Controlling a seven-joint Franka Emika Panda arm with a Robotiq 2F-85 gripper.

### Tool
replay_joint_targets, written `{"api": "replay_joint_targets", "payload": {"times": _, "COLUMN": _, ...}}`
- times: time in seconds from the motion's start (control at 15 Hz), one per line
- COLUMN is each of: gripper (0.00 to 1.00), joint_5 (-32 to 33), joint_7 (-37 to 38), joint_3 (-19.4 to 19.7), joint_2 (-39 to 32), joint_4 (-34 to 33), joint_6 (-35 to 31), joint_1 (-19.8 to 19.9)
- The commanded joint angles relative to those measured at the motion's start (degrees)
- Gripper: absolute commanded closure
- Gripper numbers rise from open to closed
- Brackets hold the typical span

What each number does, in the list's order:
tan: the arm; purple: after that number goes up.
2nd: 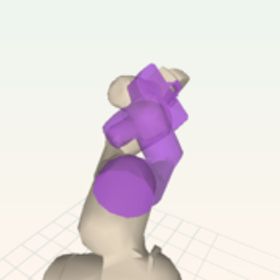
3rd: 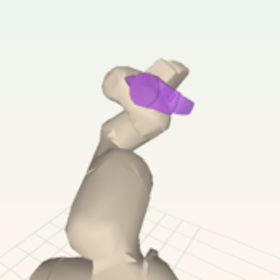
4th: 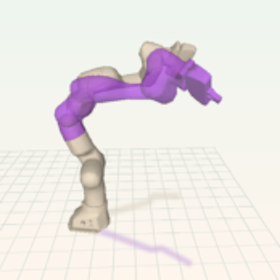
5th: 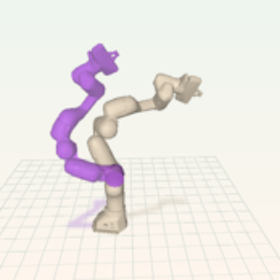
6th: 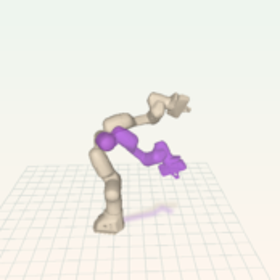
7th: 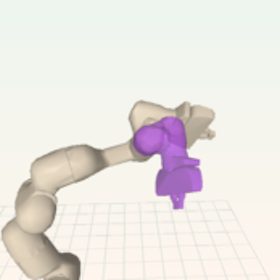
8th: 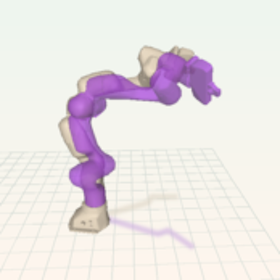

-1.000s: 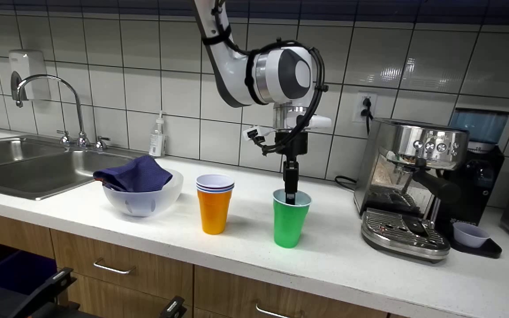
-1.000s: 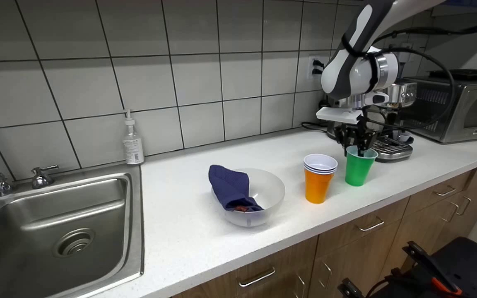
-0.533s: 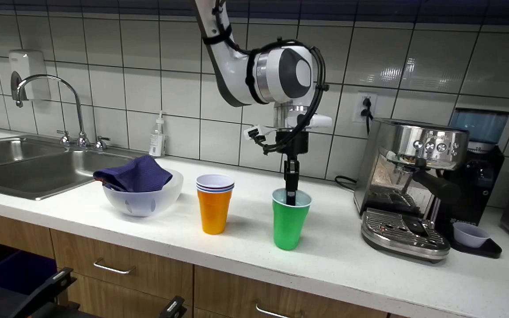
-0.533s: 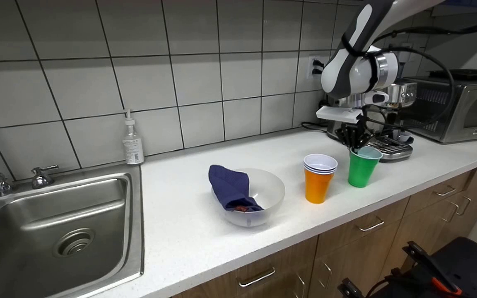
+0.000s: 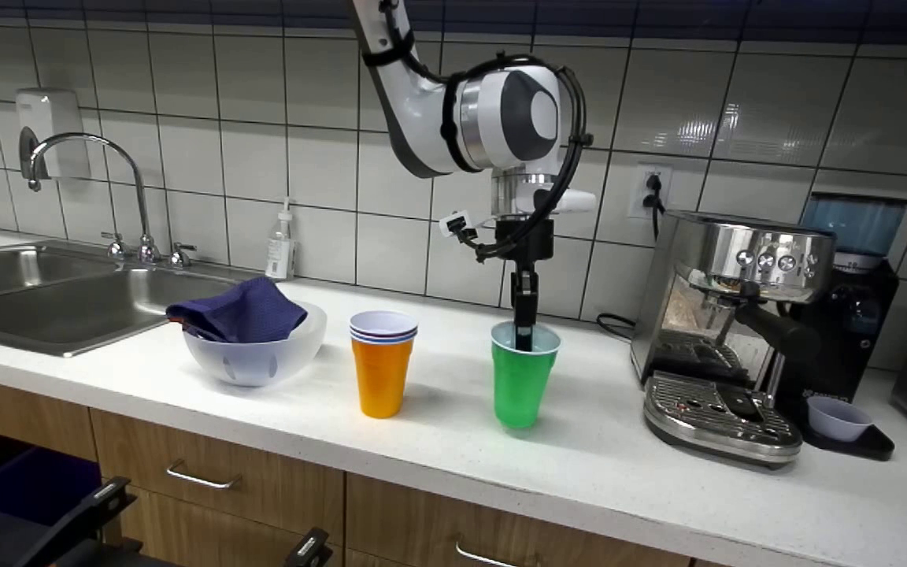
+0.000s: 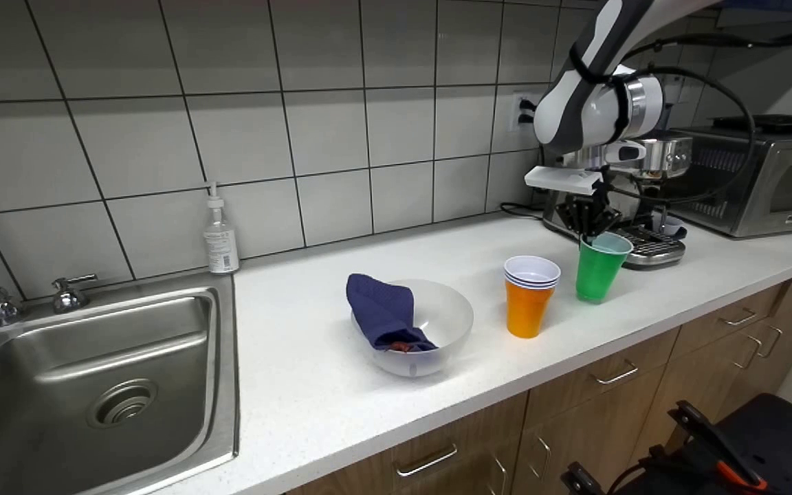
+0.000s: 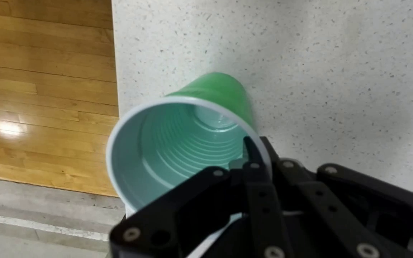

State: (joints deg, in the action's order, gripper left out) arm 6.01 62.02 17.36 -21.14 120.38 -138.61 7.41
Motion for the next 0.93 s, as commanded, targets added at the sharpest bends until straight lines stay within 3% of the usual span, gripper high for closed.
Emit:
{"api": "replay_joint_targets", "payload": {"times": 0.0, "gripper": 0.99, "joint_5": 1.2, "joint_7": -1.4, "joint_3": 0.3, "joint_2": 3.5, "joint_4": 0.1, "joint_6": 0.6, "joint_1": -0.6}}
{"api": "replay_joint_targets", "payload": {"times": 0.87, "gripper": 0.99, "joint_5": 2.4, "joint_7": -3.5, "joint_3": -2.3, "joint_2": 8.9, "joint_4": -0.4, "joint_6": 0.8, "joint_1": -2.8}}
